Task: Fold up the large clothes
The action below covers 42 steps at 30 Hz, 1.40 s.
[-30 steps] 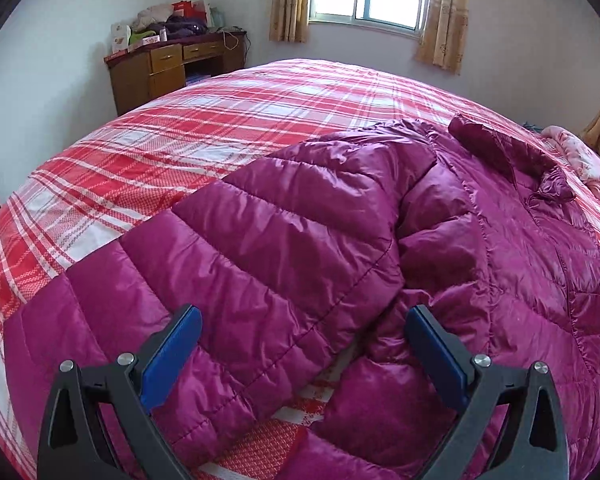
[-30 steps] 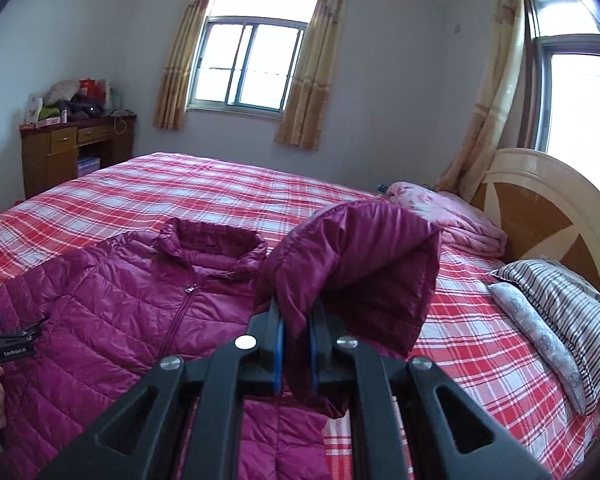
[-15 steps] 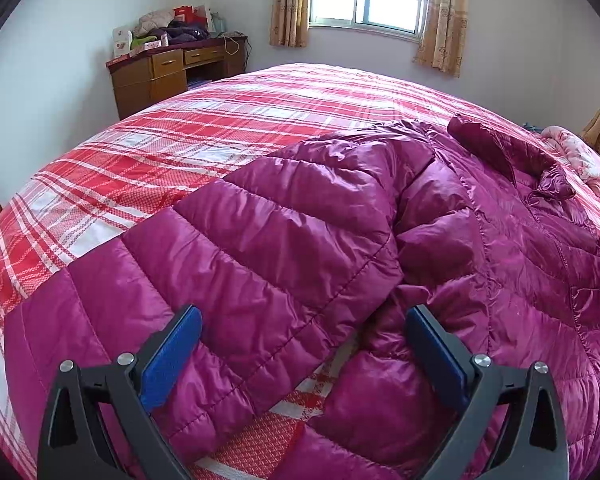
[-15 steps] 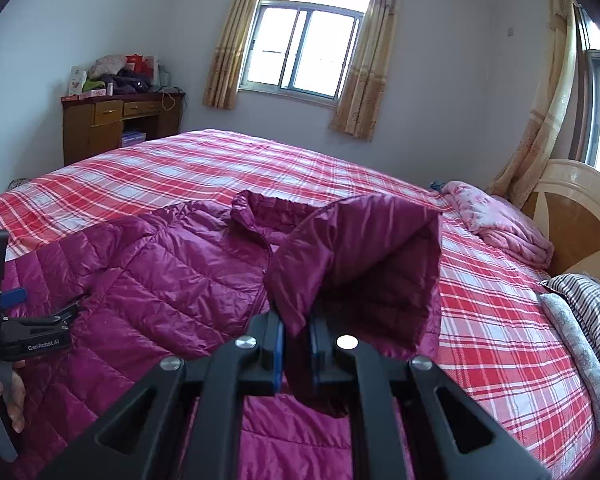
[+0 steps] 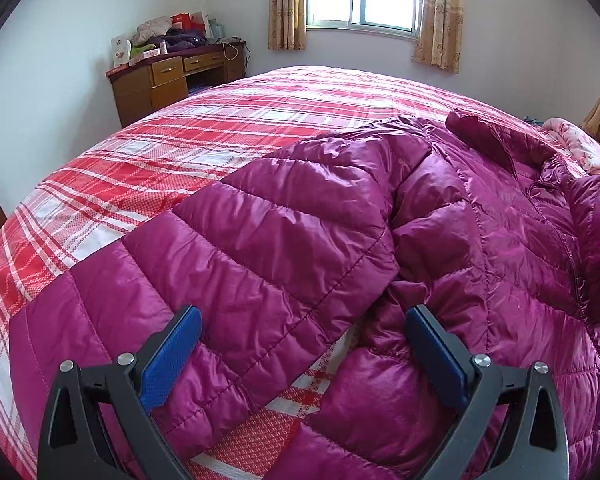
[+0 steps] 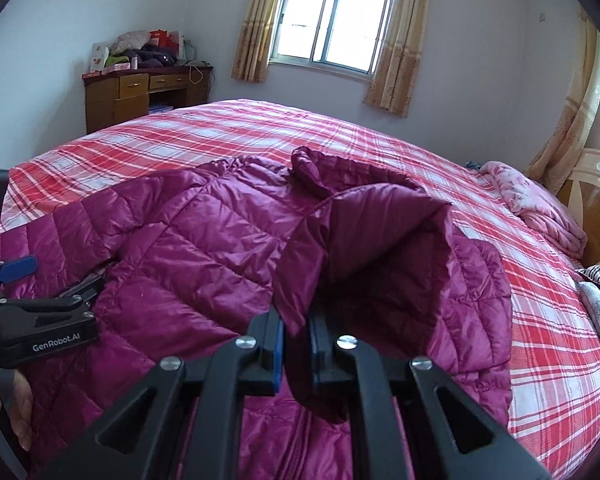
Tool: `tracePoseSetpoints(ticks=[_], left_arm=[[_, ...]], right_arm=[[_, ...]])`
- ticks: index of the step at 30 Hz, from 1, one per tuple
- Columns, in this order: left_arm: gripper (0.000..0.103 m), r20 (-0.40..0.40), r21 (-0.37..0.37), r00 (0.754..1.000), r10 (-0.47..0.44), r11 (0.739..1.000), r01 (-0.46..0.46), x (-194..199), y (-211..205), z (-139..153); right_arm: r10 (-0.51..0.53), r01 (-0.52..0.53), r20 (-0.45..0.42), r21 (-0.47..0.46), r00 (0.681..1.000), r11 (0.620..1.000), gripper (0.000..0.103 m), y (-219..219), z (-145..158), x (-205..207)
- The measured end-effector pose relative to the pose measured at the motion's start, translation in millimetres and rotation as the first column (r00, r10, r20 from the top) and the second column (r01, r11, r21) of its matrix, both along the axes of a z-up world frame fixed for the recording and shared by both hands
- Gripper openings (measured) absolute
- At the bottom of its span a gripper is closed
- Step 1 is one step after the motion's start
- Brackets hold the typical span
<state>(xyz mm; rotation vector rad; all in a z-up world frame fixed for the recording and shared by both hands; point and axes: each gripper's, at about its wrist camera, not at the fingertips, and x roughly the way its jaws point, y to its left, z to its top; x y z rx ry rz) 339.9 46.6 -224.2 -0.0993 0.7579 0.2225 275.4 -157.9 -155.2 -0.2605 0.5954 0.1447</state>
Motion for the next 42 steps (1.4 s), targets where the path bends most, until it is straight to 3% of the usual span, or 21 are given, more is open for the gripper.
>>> tracePoseSetpoints(ticks=[2,5,8,9,13,16,18,21,23,26,30,33,39,42], left_arm=[[0.102,0.000,0.002,1.000,0.000,1.000,0.000,0.0,-0.4,0.0],[0.102,0.000,0.012,1.000,0.001,1.000,-0.001,0.0,-1.3,0.1],[0.102,0.001,0.015,1.000,0.002,1.000,-0.002,-0.2,-1.9,-0.1],[0.102,0.002,0.013,1.000,0.001,1.000,-0.001,-0.2,-1.6,-0.2],[0.102,0.008,-0.010,1.000,0.007,1.000,-0.007,-1.8,2.7,-0.7],[0.102,0.010,-0.010,1.000,0.009,1.000,-0.009,-2.2,3.2,-0.4],[0.102,0.011,-0.009,1.000,0.012,1.000,-0.012,-2.6,3.5,-0.2],[0.102,0.009,-0.005,1.000,0.016,1.000,-0.016,-2.6,3.0,0.0],[0.102,0.007,-0.003,1.000,0.016,1.000,-0.016,-2.4,2.7,0.0],[0.102,0.004,-0.001,1.000,0.015,1.000,-0.015,-2.1,2.3,-0.1],[0.102,0.001,0.005,1.000,0.015,1.000,-0.015,-0.9,1.2,-0.6],[0.102,0.001,0.010,1.000,0.014,1.000,-0.014,-0.7,0.4,-1.0],[0.102,-0.008,0.063,0.999,0.035,0.997,-0.034,-0.2,-7.2,6.5],[0.102,0.005,0.054,0.999,0.049,0.997,-0.049,-1.9,-8.3,19.2]], right_arm=[[0.006,-0.006,-0.018,0.000,1.000,1.000,0.013,2.5,-5.3,2.4],[0.041,-0.039,-0.075,0.018,0.996,0.999,0.024,4.5,-13.1,6.4],[0.098,-0.093,-0.059,0.077,0.993,0.993,0.077,2.6,-8.1,-6.4],[0.127,-0.122,-0.041,0.105,0.991,0.987,0.080,1.4,-4.8,-14.3],[0.222,-0.216,-0.017,0.177,0.975,0.960,0.077,-5.5,11.0,-44.3],[0.243,-0.246,0.041,0.230,0.969,0.942,0.064,-19.2,28.6,-65.7],[0.207,-0.217,0.068,0.275,0.976,0.937,0.044,-32.8,40.3,-68.2],[0.098,-0.105,0.038,0.311,0.994,0.945,0.039,-43.0,44.3,-45.6],[0.016,-0.011,-0.017,0.278,1.000,0.960,0.026,-42.4,36.4,-22.0],[-0.009,0.045,-0.151,0.234,0.989,0.971,0.025,-31.0,8.7,15.5],[0.030,0.014,-0.210,0.203,0.977,0.979,0.025,-12.4,-16.9,27.3],[0.021,0.016,-0.230,0.159,0.973,0.987,0.025,-6.7,-33.0,27.3],[0.020,0.017,-0.241,0.150,0.970,0.988,0.025,-10.8,-38.4,33.7],[0.019,0.017,-0.233,0.151,0.972,0.988,0.025,-10.5,-39.5,33.4]])
